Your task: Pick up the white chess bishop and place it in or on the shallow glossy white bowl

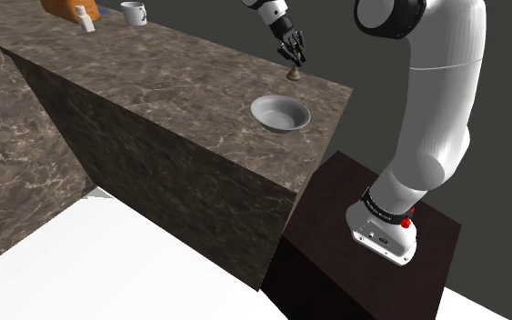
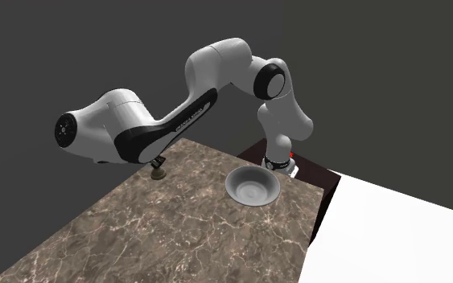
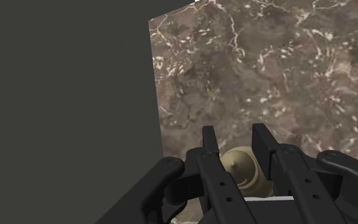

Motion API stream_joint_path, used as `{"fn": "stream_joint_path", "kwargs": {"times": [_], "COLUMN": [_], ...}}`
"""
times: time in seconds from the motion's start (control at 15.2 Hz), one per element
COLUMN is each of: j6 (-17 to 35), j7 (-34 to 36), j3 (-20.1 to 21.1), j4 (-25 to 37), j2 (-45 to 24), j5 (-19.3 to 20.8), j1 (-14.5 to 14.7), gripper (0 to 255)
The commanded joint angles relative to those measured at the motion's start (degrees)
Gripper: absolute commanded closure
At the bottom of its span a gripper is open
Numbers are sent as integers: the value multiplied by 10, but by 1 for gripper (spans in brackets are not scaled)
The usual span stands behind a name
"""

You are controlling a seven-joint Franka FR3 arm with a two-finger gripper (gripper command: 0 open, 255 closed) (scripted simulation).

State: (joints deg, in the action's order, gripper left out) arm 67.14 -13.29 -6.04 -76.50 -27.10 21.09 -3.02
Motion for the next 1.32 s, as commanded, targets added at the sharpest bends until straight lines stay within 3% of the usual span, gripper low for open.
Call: {"fn": "stream_joint_path", "kwargs": {"times": [0.0,0.53,1.25], "j6": [0,-42,-128], "j7": [0,-18,-60], "j3": [0,-2,-8], "j4": [0,45,158], "j2": [0,-1,-21], "j5": [0,7,24], "j1": [0,2,6], "gripper": [255,255,255]}}
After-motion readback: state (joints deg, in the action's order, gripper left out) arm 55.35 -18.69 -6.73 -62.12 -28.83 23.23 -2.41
